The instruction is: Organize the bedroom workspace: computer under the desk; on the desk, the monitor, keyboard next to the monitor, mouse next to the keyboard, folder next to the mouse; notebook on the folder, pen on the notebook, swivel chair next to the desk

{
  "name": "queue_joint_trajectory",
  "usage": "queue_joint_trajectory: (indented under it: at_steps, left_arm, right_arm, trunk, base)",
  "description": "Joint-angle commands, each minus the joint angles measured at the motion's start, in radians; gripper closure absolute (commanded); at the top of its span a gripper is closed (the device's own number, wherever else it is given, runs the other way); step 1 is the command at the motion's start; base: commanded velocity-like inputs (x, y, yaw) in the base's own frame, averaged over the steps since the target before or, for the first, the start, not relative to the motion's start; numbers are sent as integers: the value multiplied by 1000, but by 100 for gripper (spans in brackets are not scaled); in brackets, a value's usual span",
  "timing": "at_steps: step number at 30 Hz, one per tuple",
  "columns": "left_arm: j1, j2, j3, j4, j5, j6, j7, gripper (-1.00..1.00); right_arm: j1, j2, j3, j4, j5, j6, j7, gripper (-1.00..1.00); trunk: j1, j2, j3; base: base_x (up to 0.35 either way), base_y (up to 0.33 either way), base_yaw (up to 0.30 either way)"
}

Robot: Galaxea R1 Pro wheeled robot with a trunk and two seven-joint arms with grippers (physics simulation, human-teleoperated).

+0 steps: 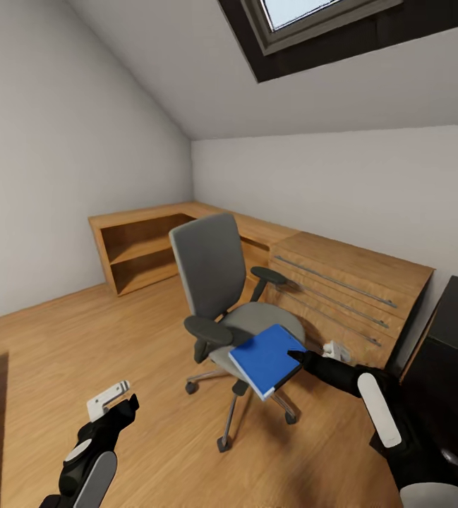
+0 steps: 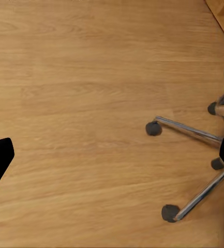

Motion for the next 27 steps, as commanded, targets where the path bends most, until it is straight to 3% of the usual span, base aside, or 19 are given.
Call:
queue_joint_trajectory:
  at_steps: [1,5,8,18,22,27]
  left_arm:
    - [-1,1,-2,-4,6,2,8,-100]
    - [-1,1,-2,-16,8,2,9,-100]
    - [-1,1,-2,-18,8,3,9,-100]
    - [14,-2,-4,-60,11,6,9,-100]
    - [15,-2,-4,-61,11,7,10,-100]
    - [15,-2,-4,-63,11,7,10,-100]
  right_arm:
    - [-1,2,-1,18,-2,-5,9,-100]
    - [-1,17,-4,85,-100,-29,9,-100]
    - [-1,20,-3,107,-148,-31,7,-100]
    - [-1,29,-8,256,-394,-72,6,-100]
    - [-1,27,-41,288,-445,-75,7,-100]
    - [-1,28,-75,321,-461,-76,10,-100]
  trunk:
    - [4,-8,-4]
    - [19,-36,-17]
    - [31,-57,-26]
    - [69,-127,-57]
    - [84,-155,-70]
    - [103,-190,-86]
  base:
    - [-2,1,0]
    - [0,0,0]
    - [0,0,0]
    - [0,0,0]
    - [0,0,0]
    - [0,0,0]
